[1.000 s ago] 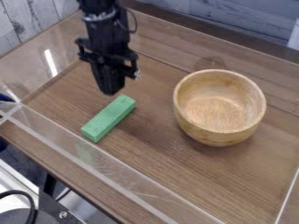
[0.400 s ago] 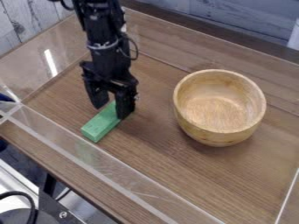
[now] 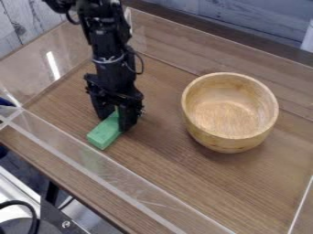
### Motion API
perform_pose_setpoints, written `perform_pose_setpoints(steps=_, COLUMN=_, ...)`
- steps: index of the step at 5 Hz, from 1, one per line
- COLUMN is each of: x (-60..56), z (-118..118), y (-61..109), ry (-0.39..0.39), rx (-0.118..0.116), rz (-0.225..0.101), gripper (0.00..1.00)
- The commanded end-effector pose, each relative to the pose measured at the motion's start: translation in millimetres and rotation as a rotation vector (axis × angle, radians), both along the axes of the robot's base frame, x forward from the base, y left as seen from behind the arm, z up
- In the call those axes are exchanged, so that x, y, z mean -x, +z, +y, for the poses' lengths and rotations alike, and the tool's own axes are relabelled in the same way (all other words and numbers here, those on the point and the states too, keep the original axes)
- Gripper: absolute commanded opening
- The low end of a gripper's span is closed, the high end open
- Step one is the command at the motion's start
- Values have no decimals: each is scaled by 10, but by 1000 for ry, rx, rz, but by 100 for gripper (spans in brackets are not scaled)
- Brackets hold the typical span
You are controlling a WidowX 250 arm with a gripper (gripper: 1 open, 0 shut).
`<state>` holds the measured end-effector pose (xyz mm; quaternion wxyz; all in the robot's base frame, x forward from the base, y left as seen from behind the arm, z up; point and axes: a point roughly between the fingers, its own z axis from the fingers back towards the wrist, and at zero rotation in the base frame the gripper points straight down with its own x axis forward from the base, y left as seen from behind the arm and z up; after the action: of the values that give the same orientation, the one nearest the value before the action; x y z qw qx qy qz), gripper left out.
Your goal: Put the green block in the brown bowl
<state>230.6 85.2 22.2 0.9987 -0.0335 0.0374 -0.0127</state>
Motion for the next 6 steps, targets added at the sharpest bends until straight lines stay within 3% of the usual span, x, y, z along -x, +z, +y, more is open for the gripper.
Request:
perform_pose_setpoints(steps=1, x=-75, z=23, y=118, ry=9, rx=-13, rz=-33, gripper=0)
perform_pose_setpoints(steps=3, x=-162, z=-22, y=322, ry=23, rx=-7, rz=-55, gripper=0)
perform_pose_setpoints(steps=4, x=-275, z=-75, y=548, ry=36, rx=-1, rz=-86, gripper=0)
perform_pose_setpoints(steps=5, x=-464, z=-230, y=779, ry=47, rx=21, rz=-111, gripper=0)
perform_pose_setpoints(steps=6, x=-667, z=-531, y=885, ry=21, rx=43, rz=-121, gripper=0)
